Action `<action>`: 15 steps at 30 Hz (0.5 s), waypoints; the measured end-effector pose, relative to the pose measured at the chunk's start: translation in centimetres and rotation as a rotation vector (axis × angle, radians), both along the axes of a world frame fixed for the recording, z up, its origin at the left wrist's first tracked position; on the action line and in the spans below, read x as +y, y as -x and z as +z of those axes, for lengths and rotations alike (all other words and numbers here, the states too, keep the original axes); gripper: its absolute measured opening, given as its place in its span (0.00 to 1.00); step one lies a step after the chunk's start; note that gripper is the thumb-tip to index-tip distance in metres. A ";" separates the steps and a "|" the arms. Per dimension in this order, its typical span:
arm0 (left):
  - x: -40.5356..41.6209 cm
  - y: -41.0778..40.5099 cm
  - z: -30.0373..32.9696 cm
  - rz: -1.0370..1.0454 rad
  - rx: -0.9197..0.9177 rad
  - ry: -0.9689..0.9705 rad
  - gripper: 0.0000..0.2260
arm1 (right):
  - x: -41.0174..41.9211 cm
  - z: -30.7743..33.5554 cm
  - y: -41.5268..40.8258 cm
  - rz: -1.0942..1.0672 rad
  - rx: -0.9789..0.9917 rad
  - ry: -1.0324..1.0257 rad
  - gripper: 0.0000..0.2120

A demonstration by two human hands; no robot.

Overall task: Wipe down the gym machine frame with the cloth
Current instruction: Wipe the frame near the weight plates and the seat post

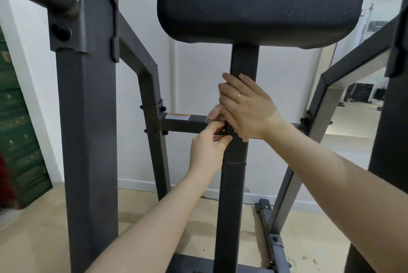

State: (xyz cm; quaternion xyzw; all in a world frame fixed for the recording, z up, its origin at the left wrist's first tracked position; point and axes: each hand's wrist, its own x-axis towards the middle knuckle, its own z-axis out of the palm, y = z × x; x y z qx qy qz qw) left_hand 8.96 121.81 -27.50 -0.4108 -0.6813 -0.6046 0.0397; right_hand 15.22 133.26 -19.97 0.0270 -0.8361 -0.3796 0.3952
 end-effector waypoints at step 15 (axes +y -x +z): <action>0.1 0.4 0.1 -0.067 -0.190 -0.011 0.14 | -1.5 0.5 2.3 0.036 0.440 0.840 0.36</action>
